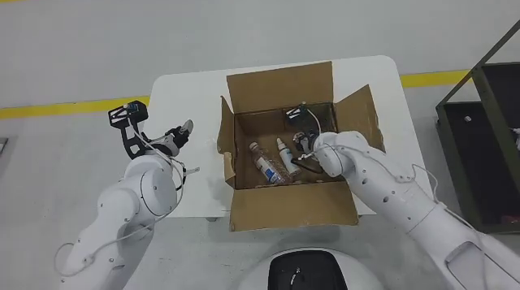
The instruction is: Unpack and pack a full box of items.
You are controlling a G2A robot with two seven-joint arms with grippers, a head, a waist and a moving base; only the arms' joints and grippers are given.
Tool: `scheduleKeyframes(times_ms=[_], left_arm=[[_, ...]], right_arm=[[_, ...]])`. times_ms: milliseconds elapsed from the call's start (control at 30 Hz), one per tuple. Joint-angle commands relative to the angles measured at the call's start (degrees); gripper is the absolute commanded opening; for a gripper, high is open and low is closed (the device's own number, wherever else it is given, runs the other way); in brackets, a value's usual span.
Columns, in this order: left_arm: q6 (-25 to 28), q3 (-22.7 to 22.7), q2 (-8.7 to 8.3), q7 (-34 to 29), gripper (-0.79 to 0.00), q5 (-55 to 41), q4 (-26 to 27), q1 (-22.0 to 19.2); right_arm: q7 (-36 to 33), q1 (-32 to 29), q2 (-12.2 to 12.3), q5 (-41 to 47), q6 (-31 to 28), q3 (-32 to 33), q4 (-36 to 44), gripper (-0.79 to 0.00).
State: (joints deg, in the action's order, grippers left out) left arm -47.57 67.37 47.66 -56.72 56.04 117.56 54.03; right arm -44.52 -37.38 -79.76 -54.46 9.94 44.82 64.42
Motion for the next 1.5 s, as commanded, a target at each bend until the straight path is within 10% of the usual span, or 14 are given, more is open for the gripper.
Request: scheduleKeyframes(times_ms=[0,833,1133,1300,1467], left_arm=[[0.0,0.0,0.0,0.0,0.0,0.0,0.0,0.0],[0.0,0.0,0.0,0.0,0.0,0.0,0.0,0.0],[0.0,0.0,0.0,0.0,0.0,0.0,0.0,0.0],[0.0,0.0,0.0,0.0,0.0,0.0,0.0,0.0],[0.0,0.0,0.0,0.0,0.0,0.0,0.0,0.0]], right_arm=[[0.25,0.44,-0.33,0.16,-0.28,-0.22,-1.1,-0.785],[0.39,0.49,-1.63,-0.2,-2.59,2.4,-3.26,-0.48],[1.64,-4.08,0.11,0.7,-5.43,8.96,10.04,-0.52],[3.3,-11.95,2.75,6.67,-13.52,20.67,27.98,-0.785],[6.52,-20.93,4.6,19.27,-19.02,35.47,41.16,-0.785]])
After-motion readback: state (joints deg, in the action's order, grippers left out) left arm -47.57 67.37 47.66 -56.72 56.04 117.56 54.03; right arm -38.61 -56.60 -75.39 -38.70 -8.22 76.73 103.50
